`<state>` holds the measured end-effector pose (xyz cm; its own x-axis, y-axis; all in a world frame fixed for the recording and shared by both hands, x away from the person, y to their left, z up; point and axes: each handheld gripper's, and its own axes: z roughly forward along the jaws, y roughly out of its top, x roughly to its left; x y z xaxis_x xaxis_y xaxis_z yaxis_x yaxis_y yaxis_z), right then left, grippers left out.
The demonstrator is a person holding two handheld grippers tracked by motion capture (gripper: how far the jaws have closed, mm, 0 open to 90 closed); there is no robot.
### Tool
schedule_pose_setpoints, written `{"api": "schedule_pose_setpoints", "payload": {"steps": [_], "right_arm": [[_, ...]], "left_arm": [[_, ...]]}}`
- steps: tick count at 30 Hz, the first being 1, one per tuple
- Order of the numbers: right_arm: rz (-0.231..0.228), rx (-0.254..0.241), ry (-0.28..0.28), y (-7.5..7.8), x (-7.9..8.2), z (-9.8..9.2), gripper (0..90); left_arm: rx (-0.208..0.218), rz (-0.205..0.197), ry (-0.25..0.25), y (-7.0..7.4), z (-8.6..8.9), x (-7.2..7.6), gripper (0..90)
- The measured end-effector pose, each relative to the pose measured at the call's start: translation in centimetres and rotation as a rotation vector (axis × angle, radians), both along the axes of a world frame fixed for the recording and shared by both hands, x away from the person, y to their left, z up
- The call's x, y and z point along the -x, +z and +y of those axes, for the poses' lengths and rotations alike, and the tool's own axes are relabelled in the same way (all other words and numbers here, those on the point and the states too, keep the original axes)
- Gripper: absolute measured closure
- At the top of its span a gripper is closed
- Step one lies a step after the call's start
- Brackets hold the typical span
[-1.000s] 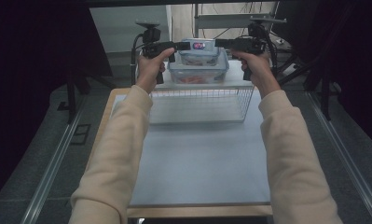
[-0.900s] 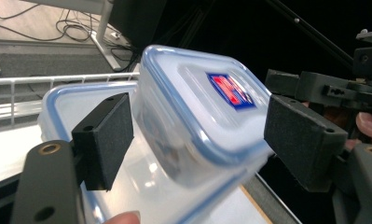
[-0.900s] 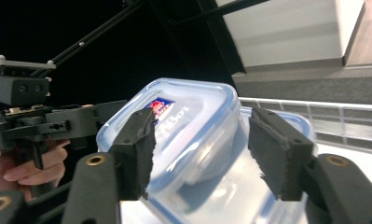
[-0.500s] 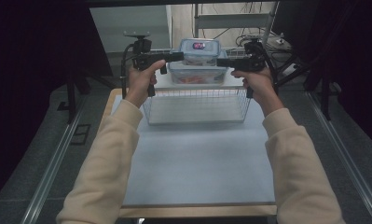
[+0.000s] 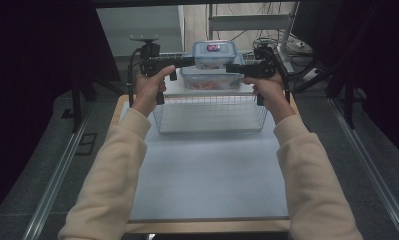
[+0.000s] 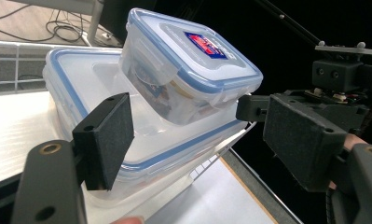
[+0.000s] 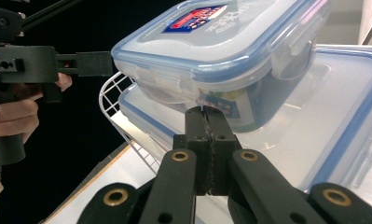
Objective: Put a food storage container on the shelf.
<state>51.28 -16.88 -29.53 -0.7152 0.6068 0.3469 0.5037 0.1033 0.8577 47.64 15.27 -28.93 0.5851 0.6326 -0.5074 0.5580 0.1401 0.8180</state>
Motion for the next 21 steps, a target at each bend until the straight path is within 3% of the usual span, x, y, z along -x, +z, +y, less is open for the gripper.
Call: {"api": "schedule_pose_setpoints", "payload": {"steps": [9, 21], "right_arm": [[-0.001, -0.005, -0.003, -0.1, -0.1, -0.2, 89.1], [-0.03, -0.012, -0.006, 0.9, 1.5, -1.4, 89.1]], "left_arm": [[-0.009, 0.001, 0.004, -0.1, 0.1, 0.1, 24.4], [-0.02, 0.006, 0.009, -0.7, 0.4, 0.6, 25.2]]}}
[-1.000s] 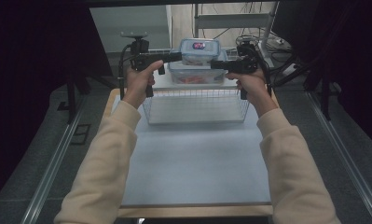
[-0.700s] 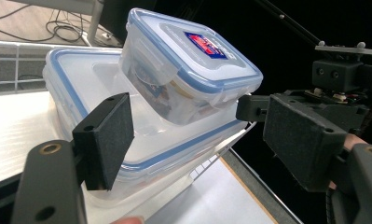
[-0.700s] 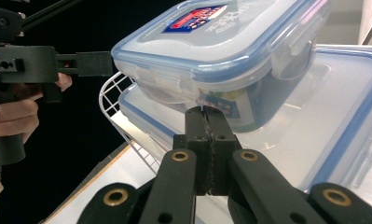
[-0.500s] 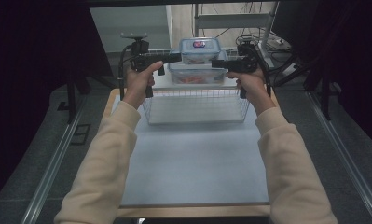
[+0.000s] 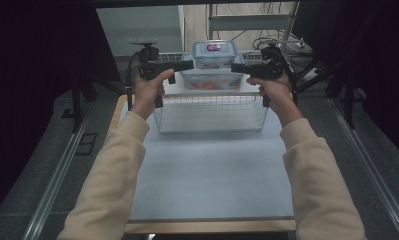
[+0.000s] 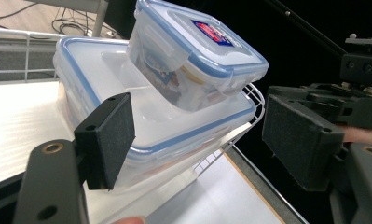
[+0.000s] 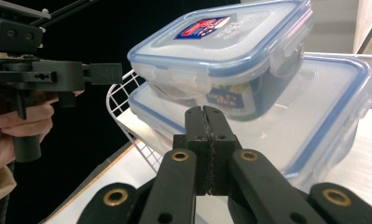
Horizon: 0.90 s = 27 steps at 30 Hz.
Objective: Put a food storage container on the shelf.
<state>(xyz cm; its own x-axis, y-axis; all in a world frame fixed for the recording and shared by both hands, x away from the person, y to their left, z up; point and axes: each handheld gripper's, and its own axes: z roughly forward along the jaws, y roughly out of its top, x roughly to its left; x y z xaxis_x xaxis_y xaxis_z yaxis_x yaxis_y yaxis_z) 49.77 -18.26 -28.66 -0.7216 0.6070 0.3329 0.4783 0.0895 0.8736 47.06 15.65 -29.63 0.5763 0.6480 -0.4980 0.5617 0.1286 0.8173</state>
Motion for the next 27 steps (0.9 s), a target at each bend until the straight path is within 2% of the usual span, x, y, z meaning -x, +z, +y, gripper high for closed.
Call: {"api": "schedule_pose_setpoints", "payload": {"steps": [7, 16, 27], "right_arm": [[0.003, -0.011, -0.004, -0.8, 0.7, -0.9, 89.1], [0.006, -0.041, 0.006, -1.7, 1.5, -1.5, 89.0], [0.009, -0.086, 0.015, -3.5, 3.0, -3.4, 89.0]], "left_arm": [[-0.005, 0.002, 0.001, -0.4, 0.3, 0.5, 25.3], [0.013, -0.002, -0.004, -1.3, 0.9, 1.5, 25.5], [0.04, -0.027, -0.007, -2.8, 1.8, 3.7, 26.5]]}}
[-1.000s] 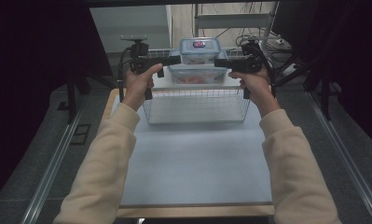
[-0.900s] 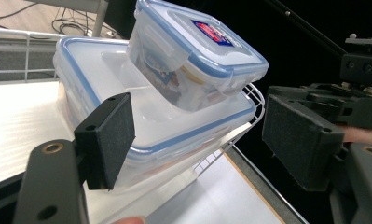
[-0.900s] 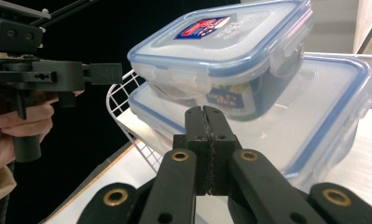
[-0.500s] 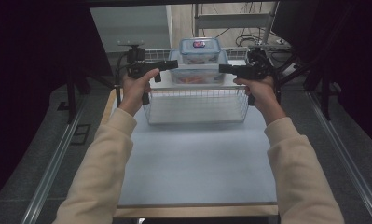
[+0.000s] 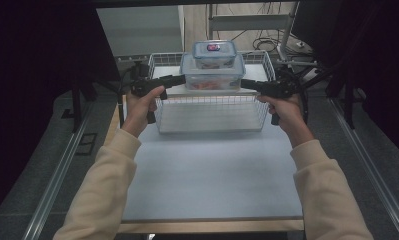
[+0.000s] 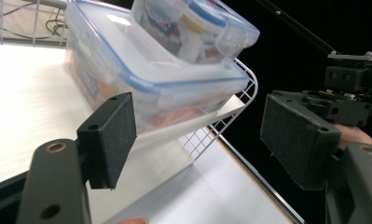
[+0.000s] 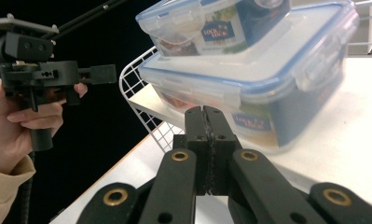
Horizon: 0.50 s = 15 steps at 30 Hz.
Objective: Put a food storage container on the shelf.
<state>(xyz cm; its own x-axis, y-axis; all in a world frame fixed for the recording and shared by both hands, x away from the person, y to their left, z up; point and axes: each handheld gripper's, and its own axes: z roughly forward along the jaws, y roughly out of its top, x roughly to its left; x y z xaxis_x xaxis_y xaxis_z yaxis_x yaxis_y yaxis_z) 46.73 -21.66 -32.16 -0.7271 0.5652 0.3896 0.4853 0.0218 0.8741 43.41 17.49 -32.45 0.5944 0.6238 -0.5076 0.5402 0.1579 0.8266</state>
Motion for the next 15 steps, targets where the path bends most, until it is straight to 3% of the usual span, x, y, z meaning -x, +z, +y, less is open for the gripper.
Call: {"api": "schedule_pose_setpoints", "payload": {"steps": [11, 15], "right_arm": [[-0.004, -0.034, -0.001, -2.3, 2.3, -2.5, 88.5], [-0.002, -0.029, -0.003, -3.7, 3.3, -3.4, 87.4]], "left_arm": [[0.003, -0.024, -0.015, -2.3, 0.5, 2.9, 26.5], [0.001, -0.024, -0.017, -3.9, 0.5, 4.2, 26.5]]}}
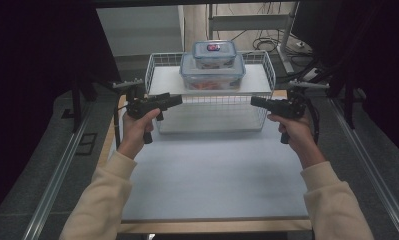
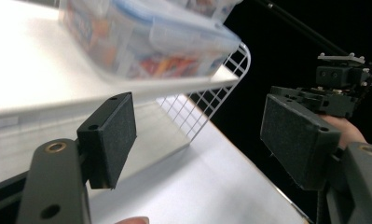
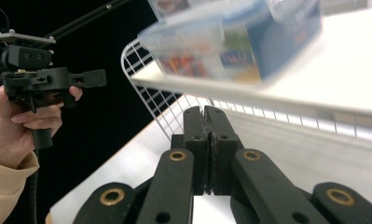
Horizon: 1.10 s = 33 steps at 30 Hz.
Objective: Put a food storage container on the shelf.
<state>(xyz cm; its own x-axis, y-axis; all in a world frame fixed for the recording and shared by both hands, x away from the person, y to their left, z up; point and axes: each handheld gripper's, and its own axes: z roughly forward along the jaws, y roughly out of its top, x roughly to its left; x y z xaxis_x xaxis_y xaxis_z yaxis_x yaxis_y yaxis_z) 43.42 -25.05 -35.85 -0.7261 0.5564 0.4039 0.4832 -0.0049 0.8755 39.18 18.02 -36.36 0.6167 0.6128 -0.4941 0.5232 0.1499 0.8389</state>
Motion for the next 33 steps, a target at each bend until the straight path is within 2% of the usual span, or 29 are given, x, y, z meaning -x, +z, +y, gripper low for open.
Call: {"api": "schedule_pose_setpoints", "payload": {"steps": [5, 10, 13, 15, 17, 19, 25, 30, 33], "right_arm": [[0.018, -0.003, -0.001, -2.2, 1.2, -1.2, 80.8], [0.038, -0.002, -0.007, -4.0, 2.4, -2.4, 62.0], [0.032, 0.029, -0.023, -5.2, 3.4, -2.9, 53.6], [0.037, 0.042, -0.022, -5.7, 3.8, -3.1, 51.9], [0.036, 0.077, -0.023, -6.6, 4.7, -3.4, 48.0], [0.035, 0.086, -0.022, -6.9, 4.9, -3.5, 46.6], [0.065, 0.121, -0.013, -9.4, 6.4, -4.0, 42.0], [0.1, 0.132, -0.021, -11.4, 7.0, -4.4, 40.1], [0.11, 0.127, -0.025, -12.0, 7.1, -4.6, 39.0]], "left_arm": [[-0.02, 0.014, -0.013, -2.0, -0.1, 1.1, 26.3], [-0.04, 0.022, -0.017, -3.7, 0.0, 2.3, 26.1], [-0.056, 0.026, -0.02, -4.9, 0.0, 3.2, 26.0], [-0.059, 0.032, -0.024, -5.7, 0.0, 3.7, 25.9], [-0.061, 0.04, -0.025, -6.8, 0.1, 4.3, 25.8], [-0.057, 0.051, -0.026, -7.3, 0.2, 4.6, 25.8], [-0.082, 0.081, -0.031, -9.8, 0.3, 6.0, 25.7], [-0.088, 0.104, -0.035, -11.4, 0.3, 6.6, 25.6], [-0.101, 0.107, -0.037, -11.7, 0.2, 6.6, 25.5]]}}
